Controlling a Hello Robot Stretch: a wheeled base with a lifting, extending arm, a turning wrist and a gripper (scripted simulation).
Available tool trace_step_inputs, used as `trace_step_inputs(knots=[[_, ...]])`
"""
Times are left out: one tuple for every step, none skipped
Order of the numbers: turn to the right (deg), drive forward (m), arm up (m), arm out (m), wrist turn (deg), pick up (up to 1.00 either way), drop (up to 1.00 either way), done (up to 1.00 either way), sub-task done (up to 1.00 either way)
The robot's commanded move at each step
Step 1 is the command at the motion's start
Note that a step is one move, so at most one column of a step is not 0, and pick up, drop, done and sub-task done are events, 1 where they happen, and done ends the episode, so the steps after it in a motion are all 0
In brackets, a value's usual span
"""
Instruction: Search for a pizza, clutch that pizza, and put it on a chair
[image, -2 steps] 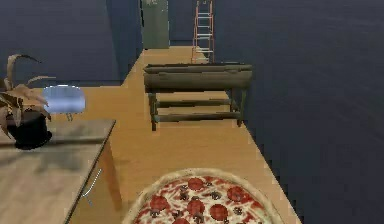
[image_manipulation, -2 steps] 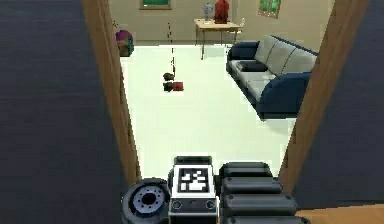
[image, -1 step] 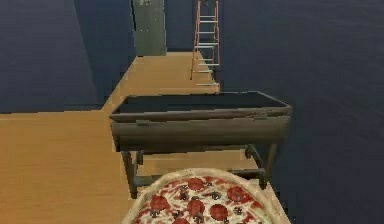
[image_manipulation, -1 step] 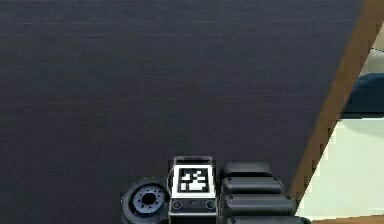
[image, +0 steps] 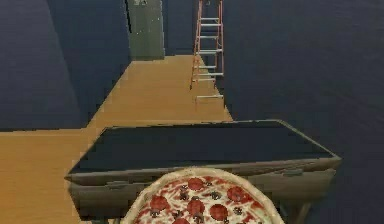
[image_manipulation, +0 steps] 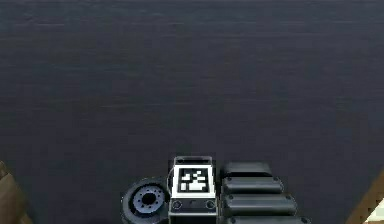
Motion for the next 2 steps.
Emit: trace_step_inputs(knots=[[-45.0, 0.0, 0.0, 0.0, 0.0, 0.0, 0.0, 0.0, 0.0], [-15.0, 0.0, 0.0, 0.0, 0.0, 0.0, 0.0, 0.0, 0.0]])
